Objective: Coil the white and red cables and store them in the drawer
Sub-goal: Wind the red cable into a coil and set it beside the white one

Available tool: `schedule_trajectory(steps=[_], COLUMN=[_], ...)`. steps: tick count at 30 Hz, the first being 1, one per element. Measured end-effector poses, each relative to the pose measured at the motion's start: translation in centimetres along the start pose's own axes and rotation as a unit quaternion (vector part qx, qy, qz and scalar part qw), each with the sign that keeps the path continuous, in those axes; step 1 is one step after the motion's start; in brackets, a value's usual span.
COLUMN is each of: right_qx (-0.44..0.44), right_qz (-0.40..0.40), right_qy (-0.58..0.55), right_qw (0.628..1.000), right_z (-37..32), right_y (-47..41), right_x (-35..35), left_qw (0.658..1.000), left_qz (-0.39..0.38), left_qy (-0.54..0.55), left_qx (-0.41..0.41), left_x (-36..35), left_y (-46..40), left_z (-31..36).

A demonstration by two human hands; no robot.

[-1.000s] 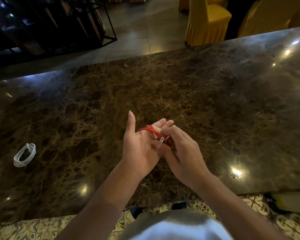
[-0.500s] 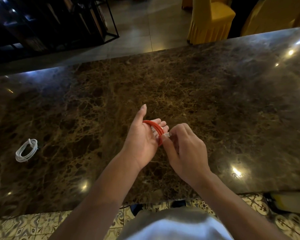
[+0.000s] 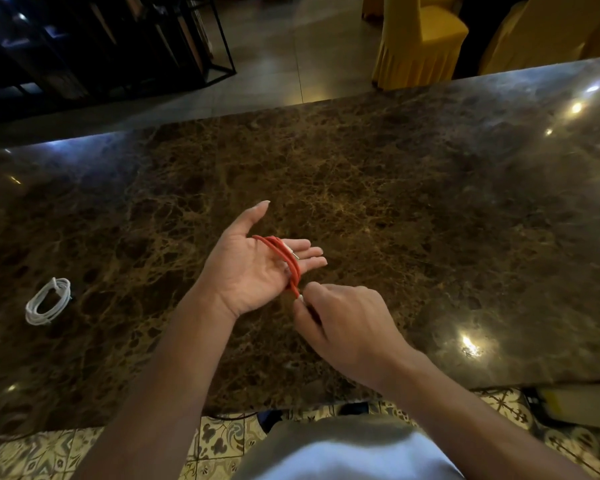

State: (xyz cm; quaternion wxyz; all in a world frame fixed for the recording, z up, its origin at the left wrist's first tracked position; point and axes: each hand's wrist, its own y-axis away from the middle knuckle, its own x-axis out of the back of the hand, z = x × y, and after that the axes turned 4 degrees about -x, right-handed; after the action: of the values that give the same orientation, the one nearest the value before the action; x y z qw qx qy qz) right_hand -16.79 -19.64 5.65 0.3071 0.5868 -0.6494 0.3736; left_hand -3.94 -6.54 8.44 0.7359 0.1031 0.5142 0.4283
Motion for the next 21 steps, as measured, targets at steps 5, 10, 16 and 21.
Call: schedule_trajectory(steps=[5, 10, 16, 21], right_qx=[0.045, 0.007, -0.055, -0.067], right_qz=[-0.084, -0.077, -0.084, -0.070], right_qy=[-0.104, -0.301, -0.542, -0.588], right_qw=[0.990, 0.950, 0.834, 0.803], right_z=[-1.3, 0.2, 2.0, 2.9], right_y=[0.7, 0.0, -1.1, -1.5], right_x=[-0.7, 2.0, 4.2, 4.7], left_qw=[0.994, 0.989, 0.971, 0.983], left_qz=[0.012, -0.094, -0.201, -0.165], left_qy=[0.103, 0.115, 0.127, 0.019], left_qx=[-0.022, -0.005, -0.033, -0.073], left_x=[1.6, 2.8, 2.1, 0.6], left_y=[-1.1, -0.6, 0.4, 0.8], left_z=[2.3, 2.0, 0.8, -0.5])
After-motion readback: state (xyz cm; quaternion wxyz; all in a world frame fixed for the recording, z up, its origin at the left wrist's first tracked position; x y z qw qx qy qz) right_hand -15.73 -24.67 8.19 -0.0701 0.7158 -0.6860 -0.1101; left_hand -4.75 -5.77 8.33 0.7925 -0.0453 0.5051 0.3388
